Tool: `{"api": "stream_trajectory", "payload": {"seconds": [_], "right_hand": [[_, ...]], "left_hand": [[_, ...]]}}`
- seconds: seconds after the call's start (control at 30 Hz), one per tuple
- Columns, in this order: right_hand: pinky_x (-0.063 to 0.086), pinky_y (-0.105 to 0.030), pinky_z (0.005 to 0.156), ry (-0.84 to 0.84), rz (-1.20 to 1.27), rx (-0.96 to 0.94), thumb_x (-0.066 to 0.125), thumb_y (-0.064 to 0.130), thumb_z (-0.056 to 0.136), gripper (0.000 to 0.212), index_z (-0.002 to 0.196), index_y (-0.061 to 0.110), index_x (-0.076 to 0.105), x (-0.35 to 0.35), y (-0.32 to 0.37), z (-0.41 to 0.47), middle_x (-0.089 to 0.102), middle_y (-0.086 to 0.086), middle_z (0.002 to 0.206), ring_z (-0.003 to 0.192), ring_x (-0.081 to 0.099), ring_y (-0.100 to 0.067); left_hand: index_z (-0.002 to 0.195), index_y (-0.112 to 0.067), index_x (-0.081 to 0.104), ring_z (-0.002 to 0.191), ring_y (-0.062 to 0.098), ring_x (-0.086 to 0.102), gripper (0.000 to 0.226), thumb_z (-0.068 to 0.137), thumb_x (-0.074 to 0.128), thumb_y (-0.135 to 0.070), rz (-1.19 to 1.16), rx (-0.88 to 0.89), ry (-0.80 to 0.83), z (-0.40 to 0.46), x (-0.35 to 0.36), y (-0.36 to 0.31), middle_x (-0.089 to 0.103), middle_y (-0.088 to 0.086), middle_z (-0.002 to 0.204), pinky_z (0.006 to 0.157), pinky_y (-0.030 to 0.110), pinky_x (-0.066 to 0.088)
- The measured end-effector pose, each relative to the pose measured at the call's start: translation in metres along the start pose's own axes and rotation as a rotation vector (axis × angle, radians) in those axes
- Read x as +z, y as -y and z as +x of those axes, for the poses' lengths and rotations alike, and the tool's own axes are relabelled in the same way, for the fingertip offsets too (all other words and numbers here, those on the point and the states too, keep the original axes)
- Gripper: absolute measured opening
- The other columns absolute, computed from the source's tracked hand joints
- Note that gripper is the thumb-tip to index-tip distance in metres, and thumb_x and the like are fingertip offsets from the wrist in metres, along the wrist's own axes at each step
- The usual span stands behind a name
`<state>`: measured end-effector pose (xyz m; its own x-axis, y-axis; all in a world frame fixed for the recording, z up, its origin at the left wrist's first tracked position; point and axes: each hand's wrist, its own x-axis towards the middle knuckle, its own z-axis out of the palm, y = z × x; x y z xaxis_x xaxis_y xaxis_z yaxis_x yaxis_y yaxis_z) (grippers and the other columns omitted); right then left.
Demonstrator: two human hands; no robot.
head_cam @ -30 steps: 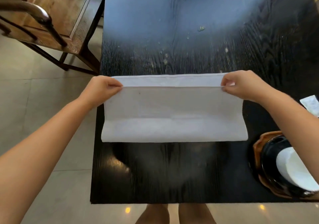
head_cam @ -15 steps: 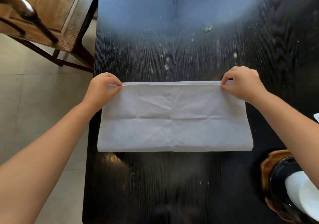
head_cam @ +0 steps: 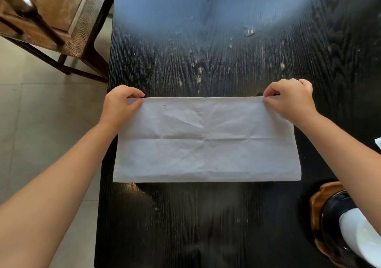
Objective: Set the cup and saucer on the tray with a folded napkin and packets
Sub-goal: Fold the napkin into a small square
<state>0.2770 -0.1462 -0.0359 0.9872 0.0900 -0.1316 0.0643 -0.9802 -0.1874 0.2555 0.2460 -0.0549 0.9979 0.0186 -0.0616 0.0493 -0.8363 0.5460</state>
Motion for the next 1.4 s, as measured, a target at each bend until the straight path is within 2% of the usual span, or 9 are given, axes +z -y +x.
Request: {"api": "stream_trajectory", "payload": {"seconds": [0.2, 0.3, 0.43, 0.5, 0.57, 0.87, 1.03, 1.17, 1.4], "right_hand": [[0.017, -0.054, 0.108, 0.100, -0.068, -0.040, 0.062, 0.015, 0.081, 0.013, 0.069, 0.018, 0.067, 0.000, 0.004, -0.023, 0.062, 0.001, 0.070, 0.082, 0.056, -0.024], [0.023, -0.056, 0.105, 0.030, -0.109, -0.066, 0.062, 0.013, 0.080, 0.007, 0.077, 0.013, 0.067, 0.001, 0.009, -0.048, 0.062, -0.005, 0.076, 0.085, 0.055, -0.030], [0.026, -0.055, 0.104, -0.120, 0.006, -0.142, 0.052, 0.020, 0.083, 0.039, 0.121, 0.010, 0.056, 0.025, 0.056, -0.082, 0.054, -0.014, 0.129, 0.124, 0.043, -0.031], [0.019, -0.055, 0.108, -0.055, 0.024, -0.169, 0.040, 0.024, 0.089, 0.049, 0.136, 0.012, 0.040, 0.047, 0.092, -0.093, 0.037, -0.011, 0.147, 0.139, 0.026, -0.027], [0.013, -0.053, 0.111, 0.005, 0.024, -0.157, 0.034, 0.025, 0.091, 0.053, 0.143, 0.014, 0.029, 0.069, 0.115, -0.098, 0.026, -0.008, 0.153, 0.143, 0.015, -0.023], [0.010, -0.048, 0.111, 0.048, -0.047, -0.131, 0.026, 0.035, 0.091, 0.058, 0.145, 0.013, 0.025, 0.086, 0.117, -0.096, 0.026, -0.005, 0.153, 0.142, 0.019, -0.019], [-0.001, -0.043, 0.114, 0.034, -0.069, 0.035, 0.020, 0.040, 0.089, 0.064, 0.148, 0.015, 0.010, 0.072, 0.053, -0.099, 0.009, -0.002, 0.157, 0.143, 0.002, -0.013], [0.005, -0.049, 0.116, 0.036, -0.142, 0.104, 0.016, 0.038, 0.091, 0.064, 0.147, 0.009, 0.009, 0.057, 0.015, -0.103, 0.010, -0.008, 0.157, 0.144, 0.003, -0.019], [0.006, -0.049, 0.116, 0.039, -0.148, 0.098, 0.018, 0.038, 0.092, 0.063, 0.147, 0.009, 0.009, 0.057, 0.014, -0.104, 0.009, -0.009, 0.157, 0.144, 0.004, -0.020]], "left_hand": [[0.083, -0.008, 0.073, 0.087, 0.025, 0.059, 0.010, 0.080, 0.066, -0.002, 0.022, 0.045, 0.081, -0.027, -0.002, 0.010, 0.067, 0.008, 0.086, 0.080, 0.030, 0.043], [0.095, -0.011, 0.070, 0.093, 0.029, 0.059, 0.021, 0.085, 0.055, -0.023, 0.110, 0.079, 0.040, -0.052, 0.000, 0.009, 0.067, 0.008, 0.097, 0.088, 0.044, 0.044], [0.141, -0.010, 0.034, 0.141, 0.022, 0.023, 0.054, 0.091, 0.035, -0.029, 0.207, 0.054, -0.074, -0.081, 0.029, -0.042, 0.033, 0.008, 0.151, 0.112, 0.051, 0.011], [0.146, -0.011, 0.021, 0.143, 0.018, 0.011, 0.059, 0.091, 0.031, -0.029, 0.226, 0.148, 0.006, -0.092, 0.057, -0.075, 0.018, 0.004, 0.155, 0.112, 0.051, 0.002], [0.146, -0.013, 0.021, 0.143, 0.017, 0.013, 0.056, 0.093, 0.028, -0.029, 0.306, 0.249, 0.090, -0.097, 0.084, -0.089, 0.019, 0.004, 0.155, 0.112, 0.053, 0.003], [0.145, -0.016, 0.029, 0.141, 0.020, 0.026, 0.057, 0.091, 0.029, -0.035, 0.397, 0.252, 0.160, -0.095, 0.108, -0.081, 0.030, 0.003, 0.153, 0.110, 0.053, 0.011], [0.146, -0.017, 0.026, 0.142, 0.019, 0.023, 0.058, 0.091, 0.028, -0.034, 0.402, 0.247, 0.151, -0.096, 0.107, -0.082, 0.027, 0.002, 0.154, 0.111, 0.052, 0.010], [0.147, -0.019, 0.024, 0.142, 0.019, 0.021, 0.058, 0.091, 0.028, -0.037, 0.398, 0.250, 0.174, -0.095, 0.102, -0.078, 0.025, 0.002, 0.154, 0.111, 0.050, 0.009], [0.149, -0.015, 0.006, 0.144, 0.010, 0.000, 0.064, 0.091, 0.014, -0.040, 0.448, -0.011, 0.154, -0.100, 0.042, 0.013, 0.005, -0.001, 0.158, 0.113, 0.054, -0.003]]}}
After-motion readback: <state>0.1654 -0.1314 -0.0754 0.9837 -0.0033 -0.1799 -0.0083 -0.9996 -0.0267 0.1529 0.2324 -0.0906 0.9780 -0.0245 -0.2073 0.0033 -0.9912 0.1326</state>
